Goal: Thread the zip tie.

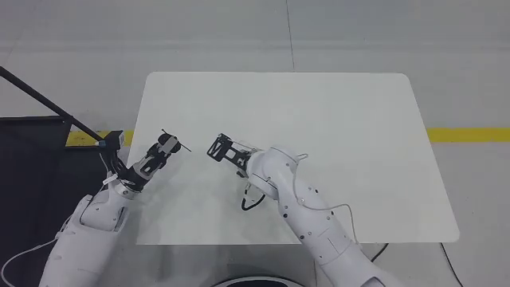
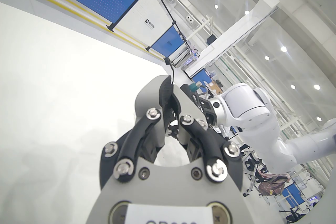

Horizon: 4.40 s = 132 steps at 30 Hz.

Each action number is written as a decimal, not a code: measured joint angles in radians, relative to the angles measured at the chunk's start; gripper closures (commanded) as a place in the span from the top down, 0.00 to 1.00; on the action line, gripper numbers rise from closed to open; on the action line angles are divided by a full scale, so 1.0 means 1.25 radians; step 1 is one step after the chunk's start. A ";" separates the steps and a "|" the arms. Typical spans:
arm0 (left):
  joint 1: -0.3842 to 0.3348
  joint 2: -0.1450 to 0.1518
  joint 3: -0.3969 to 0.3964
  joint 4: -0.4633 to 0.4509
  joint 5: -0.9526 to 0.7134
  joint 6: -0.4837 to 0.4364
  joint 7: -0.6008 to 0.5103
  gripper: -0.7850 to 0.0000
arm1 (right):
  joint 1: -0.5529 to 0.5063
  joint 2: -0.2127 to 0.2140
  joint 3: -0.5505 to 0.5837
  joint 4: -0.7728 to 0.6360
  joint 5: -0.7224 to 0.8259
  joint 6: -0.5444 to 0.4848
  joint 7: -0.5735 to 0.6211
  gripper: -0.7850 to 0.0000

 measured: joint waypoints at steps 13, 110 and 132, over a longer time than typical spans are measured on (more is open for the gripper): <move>0.000 0.000 0.000 0.000 0.000 0.000 0.000 0.00 | 0.031 -0.007 -0.017 0.048 0.014 0.001 0.020 0.14; 0.000 0.000 0.000 0.000 0.000 0.000 0.000 0.00 | 0.032 -0.003 -0.022 0.032 0.014 0.004 0.010 0.12; 0.000 0.000 0.000 0.000 0.000 0.000 0.000 0.00 | 0.046 -0.005 -0.026 0.053 0.024 0.005 0.023 0.00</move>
